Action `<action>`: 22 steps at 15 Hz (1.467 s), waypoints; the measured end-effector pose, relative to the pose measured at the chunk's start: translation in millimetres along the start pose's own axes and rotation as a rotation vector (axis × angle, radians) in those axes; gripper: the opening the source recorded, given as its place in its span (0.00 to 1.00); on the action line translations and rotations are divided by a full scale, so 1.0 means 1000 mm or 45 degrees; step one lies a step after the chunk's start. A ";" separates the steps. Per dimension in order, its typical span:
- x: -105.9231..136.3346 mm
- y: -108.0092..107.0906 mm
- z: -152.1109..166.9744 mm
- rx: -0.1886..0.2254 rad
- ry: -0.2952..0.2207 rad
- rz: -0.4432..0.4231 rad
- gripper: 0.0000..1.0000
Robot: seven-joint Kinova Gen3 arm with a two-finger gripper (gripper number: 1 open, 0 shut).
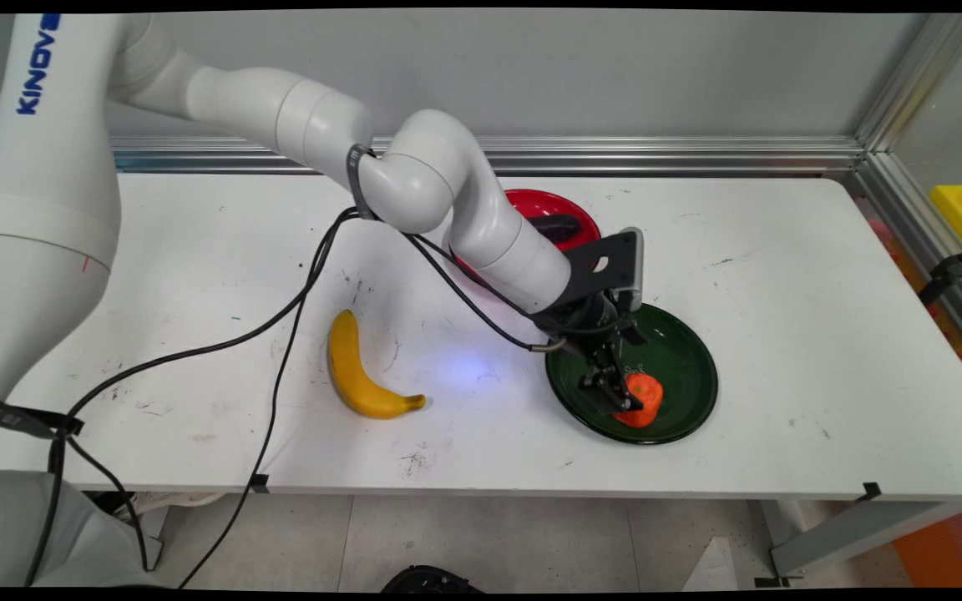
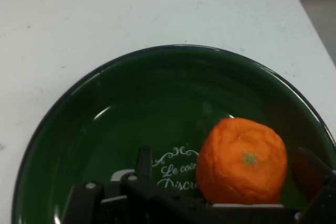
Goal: Pick up the mandarin from the green plate, then place the picked object on the red plate
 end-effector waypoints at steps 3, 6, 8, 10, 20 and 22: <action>-0.001 0.001 0.005 -0.015 -0.008 0.007 1.00; -0.002 0.002 0.009 -0.028 -0.014 0.013 1.00; -0.003 0.002 0.012 -0.038 -0.017 0.016 1.00; -0.003 0.003 0.013 -0.050 -0.019 0.018 0.00; 0.007 -0.012 -0.021 -0.065 0.029 -0.002 0.00; 0.006 -0.021 -0.040 -0.050 0.039 -0.014 0.00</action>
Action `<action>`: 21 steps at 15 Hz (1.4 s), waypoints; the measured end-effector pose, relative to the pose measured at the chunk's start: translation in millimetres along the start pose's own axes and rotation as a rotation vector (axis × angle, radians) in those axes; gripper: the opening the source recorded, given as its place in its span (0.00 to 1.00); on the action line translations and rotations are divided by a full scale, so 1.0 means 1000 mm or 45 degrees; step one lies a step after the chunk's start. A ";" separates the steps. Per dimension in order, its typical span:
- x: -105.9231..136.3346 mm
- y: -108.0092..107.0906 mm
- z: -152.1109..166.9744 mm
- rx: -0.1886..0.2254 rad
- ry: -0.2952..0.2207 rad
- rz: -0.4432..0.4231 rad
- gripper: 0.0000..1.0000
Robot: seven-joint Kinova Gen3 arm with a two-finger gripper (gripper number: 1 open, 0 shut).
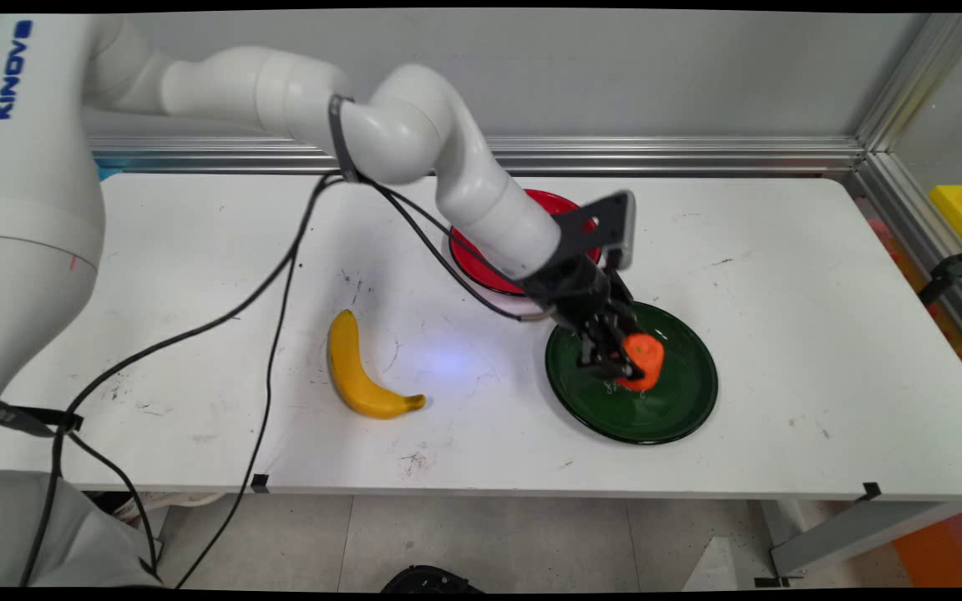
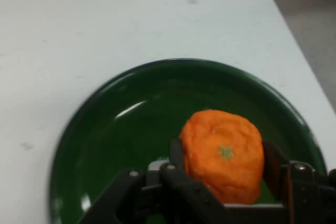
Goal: Place the picked object on the red plate
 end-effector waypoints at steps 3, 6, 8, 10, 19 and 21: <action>-0.004 -0.012 -0.022 0.024 0.000 -0.007 0.00; -0.011 -0.026 -0.044 0.056 -0.006 -0.013 0.00; -0.019 -0.038 -0.060 0.085 -0.012 -0.023 0.00; -0.026 -0.047 -0.071 0.106 -0.020 -0.032 0.00; -0.072 -0.087 -0.095 0.198 -0.066 -0.077 0.00; -0.080 -0.093 -0.095 0.214 -0.073 -0.091 0.00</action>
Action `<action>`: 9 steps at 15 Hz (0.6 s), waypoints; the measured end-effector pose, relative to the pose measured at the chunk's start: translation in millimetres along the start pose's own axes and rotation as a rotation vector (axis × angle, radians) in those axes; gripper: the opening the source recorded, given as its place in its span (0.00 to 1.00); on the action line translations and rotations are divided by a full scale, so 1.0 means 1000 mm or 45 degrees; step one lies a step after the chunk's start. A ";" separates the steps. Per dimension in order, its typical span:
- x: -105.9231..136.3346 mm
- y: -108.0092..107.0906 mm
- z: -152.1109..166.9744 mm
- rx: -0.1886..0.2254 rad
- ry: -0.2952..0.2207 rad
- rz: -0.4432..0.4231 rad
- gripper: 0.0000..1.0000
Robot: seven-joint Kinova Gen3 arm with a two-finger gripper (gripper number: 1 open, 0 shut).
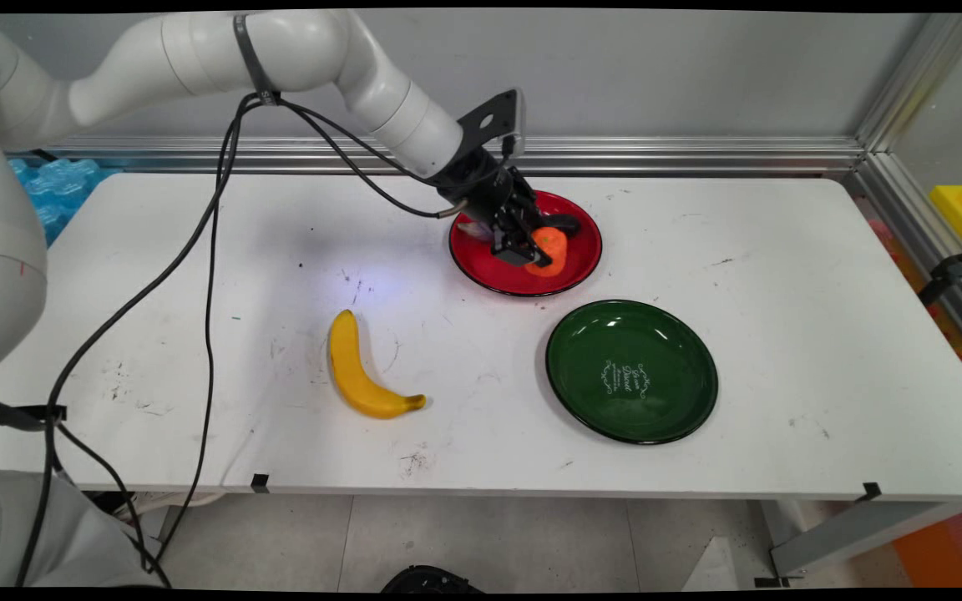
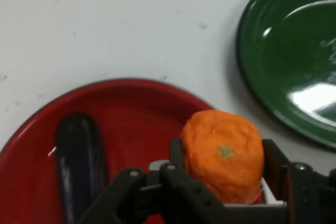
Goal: Place the picked object on the red plate
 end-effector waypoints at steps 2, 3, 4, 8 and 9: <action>-0.009 -0.006 0.004 0.014 -0.006 -0.020 0.00; -0.014 -0.010 0.007 0.019 -0.008 -0.029 0.00; -0.017 -0.012 0.010 0.022 -0.010 -0.035 0.00; -0.033 -0.020 0.020 0.032 -0.022 -0.060 0.00; -0.036 -0.022 0.022 0.033 -0.024 -0.065 0.00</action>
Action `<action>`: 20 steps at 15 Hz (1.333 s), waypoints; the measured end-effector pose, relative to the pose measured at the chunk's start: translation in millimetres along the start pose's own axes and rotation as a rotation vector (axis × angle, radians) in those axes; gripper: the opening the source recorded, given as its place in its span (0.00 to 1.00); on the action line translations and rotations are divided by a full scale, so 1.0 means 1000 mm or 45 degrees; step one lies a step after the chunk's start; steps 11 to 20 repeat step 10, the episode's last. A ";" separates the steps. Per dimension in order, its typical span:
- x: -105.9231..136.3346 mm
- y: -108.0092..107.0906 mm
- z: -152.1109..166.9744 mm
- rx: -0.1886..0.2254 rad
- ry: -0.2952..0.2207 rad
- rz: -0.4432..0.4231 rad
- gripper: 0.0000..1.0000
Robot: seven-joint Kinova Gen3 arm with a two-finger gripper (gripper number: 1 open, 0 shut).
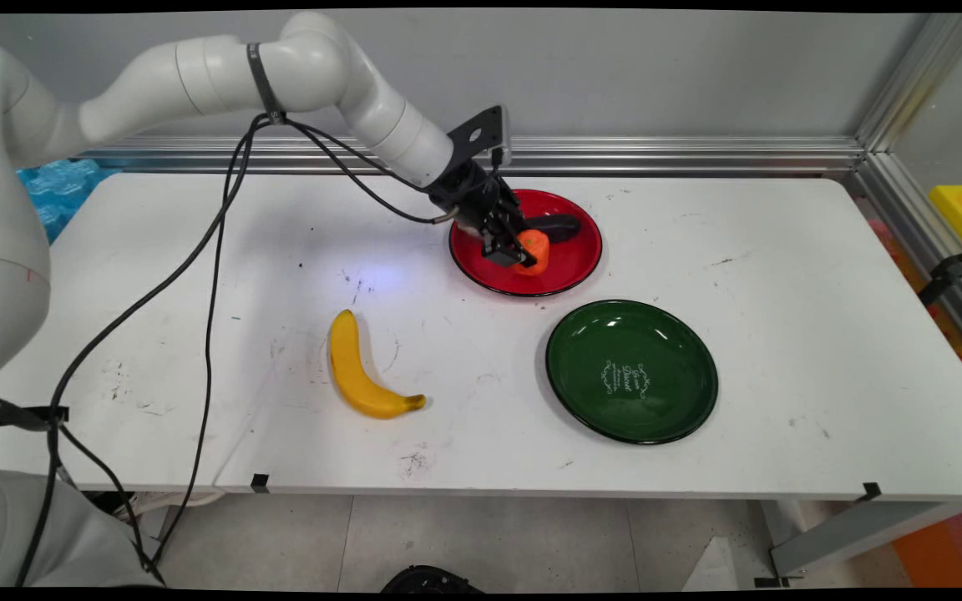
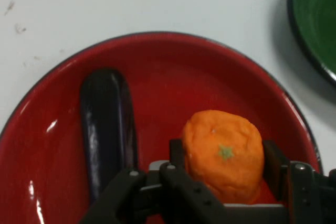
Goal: Place the picked object on the red plate
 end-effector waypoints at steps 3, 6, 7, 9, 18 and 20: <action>-0.008 -0.002 0.005 -0.003 -0.007 -0.014 0.00; -0.014 -0.001 0.008 -0.011 -0.010 -0.024 0.00; -0.015 -0.001 0.009 -0.014 -0.009 -0.027 1.00; -0.015 -0.001 0.008 -0.017 -0.004 -0.032 1.00; -0.015 -0.001 0.007 -0.018 0.000 -0.036 1.00; -0.015 -0.001 0.007 -0.018 0.000 -0.036 1.00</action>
